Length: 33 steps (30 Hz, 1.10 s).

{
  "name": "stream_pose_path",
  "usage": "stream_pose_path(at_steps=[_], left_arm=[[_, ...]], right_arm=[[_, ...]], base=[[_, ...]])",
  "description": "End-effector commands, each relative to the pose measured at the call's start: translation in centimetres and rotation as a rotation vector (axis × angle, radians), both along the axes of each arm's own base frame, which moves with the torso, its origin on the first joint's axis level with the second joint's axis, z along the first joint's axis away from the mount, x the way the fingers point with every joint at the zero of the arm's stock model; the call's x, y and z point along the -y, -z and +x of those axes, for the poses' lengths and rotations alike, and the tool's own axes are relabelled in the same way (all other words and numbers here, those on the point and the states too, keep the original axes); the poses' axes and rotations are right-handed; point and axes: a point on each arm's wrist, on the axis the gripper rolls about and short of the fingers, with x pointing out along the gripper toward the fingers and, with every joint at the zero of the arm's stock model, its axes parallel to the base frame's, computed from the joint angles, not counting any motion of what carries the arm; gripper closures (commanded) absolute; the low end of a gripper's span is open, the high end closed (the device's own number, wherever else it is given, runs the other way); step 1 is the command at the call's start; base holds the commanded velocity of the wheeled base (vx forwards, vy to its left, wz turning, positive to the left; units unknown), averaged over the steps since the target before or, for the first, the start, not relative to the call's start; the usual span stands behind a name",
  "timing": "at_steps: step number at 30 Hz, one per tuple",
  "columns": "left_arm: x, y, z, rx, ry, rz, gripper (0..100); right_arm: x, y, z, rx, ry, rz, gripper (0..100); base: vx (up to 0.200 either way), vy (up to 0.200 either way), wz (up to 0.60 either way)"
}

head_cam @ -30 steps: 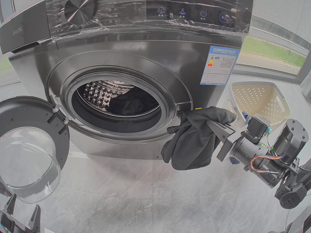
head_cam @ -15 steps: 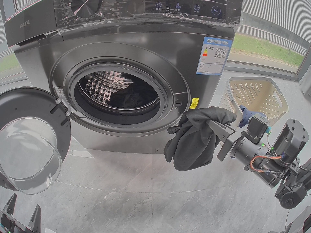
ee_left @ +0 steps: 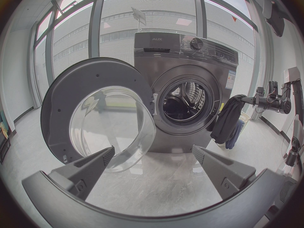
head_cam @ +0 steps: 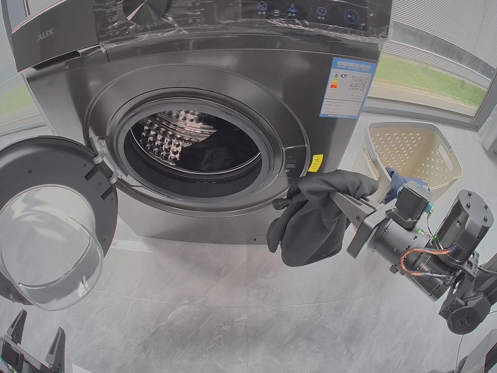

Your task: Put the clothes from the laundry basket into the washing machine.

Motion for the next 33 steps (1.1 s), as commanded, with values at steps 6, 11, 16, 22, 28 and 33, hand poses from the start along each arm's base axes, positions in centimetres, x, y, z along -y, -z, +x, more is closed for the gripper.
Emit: stream_pose_path(at_steps=[6,11,16,22,28,33], left_arm=[[0.00,0.43,0.03,-0.004,-0.001,0.000,0],[0.00,0.43,0.03,-0.004,-0.001,0.000,0],[0.00,0.43,0.03,-0.004,-0.001,0.000,0],[0.00,0.43,0.03,-0.004,-0.001,0.000,0],[0.00,0.43,0.03,-0.004,-0.001,0.000,0],[0.00,0.43,0.03,-0.004,-0.001,0.000,0]], right_arm=[[0.00,0.03,0.04,-0.001,0.001,-0.001,100],[0.03,0.03,0.06,-0.001,0.002,-0.001,100],[0.05,-0.01,0.04,0.001,0.002,0.000,100],[0.07,-0.05,0.02,0.002,0.002,0.001,100],[0.07,-0.05,0.02,0.002,0.002,0.001,100],[0.05,-0.01,0.04,0.001,0.002,0.000,100]], base=[[0.000,0.067,0.00],[0.000,0.000,0.00],[0.000,0.000,0.00],[0.000,0.000,0.00],[0.000,0.000,0.00],[0.000,0.000,0.00]])
